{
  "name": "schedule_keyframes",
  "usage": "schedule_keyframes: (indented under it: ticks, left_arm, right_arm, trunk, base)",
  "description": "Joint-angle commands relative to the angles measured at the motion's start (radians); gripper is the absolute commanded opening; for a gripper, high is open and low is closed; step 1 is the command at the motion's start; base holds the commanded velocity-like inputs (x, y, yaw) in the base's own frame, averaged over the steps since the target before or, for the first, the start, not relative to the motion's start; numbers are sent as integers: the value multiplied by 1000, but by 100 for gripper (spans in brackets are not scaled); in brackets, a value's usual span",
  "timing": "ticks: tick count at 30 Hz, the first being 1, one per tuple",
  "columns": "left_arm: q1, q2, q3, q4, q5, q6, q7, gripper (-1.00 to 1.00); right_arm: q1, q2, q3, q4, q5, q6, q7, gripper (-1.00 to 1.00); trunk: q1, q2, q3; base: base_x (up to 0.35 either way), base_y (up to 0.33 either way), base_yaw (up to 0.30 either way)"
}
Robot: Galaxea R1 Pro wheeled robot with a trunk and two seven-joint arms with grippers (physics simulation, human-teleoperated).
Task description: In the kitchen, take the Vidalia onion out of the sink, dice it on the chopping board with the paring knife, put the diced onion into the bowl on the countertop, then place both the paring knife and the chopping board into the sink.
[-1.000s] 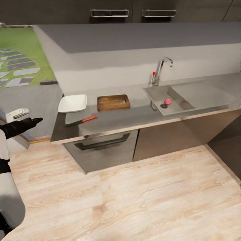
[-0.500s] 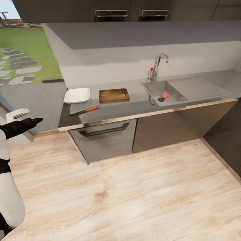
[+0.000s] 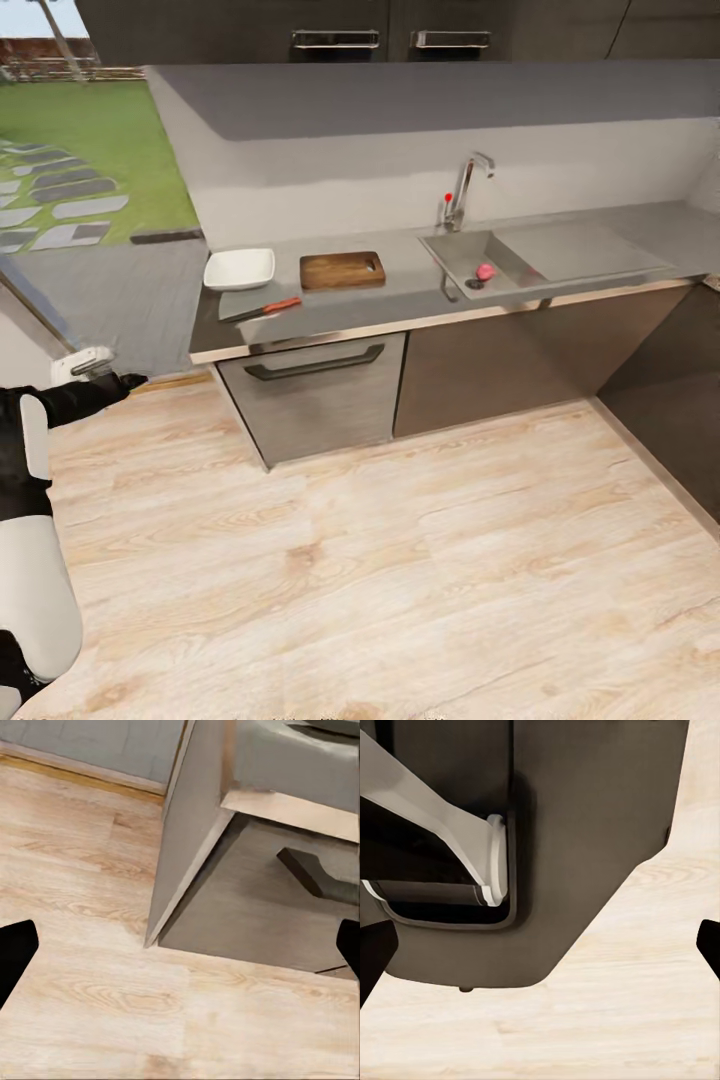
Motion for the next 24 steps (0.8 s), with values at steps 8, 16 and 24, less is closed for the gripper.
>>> schedule_keyframes:
  ticks: [8, 16, 24]
  left_arm:
    - [-1, 0, 6, 346, -233, -308, 3, 100]
    - [-1, 27, 5, 1173, -284, -947, 207, 100]
    - [55, 1, -1, 1355, -302, -1330, 253, 100]
  right_arm:
    - [1, -3, 0, -4, 10, -1, -7, 100]
    - [1, -11, 0, -66, 13, -5, -7, 100]
    - [-2, -57, 0, -259, 15, 67, -13, 100]
  trunk:
    - [0, -2, -1]
    - [0, -2, -1]
    - [0, -2, -1]
  base:
    - [-23, 0, 0]
    - [-1, 0, 0]
    - [0, 0, 0]
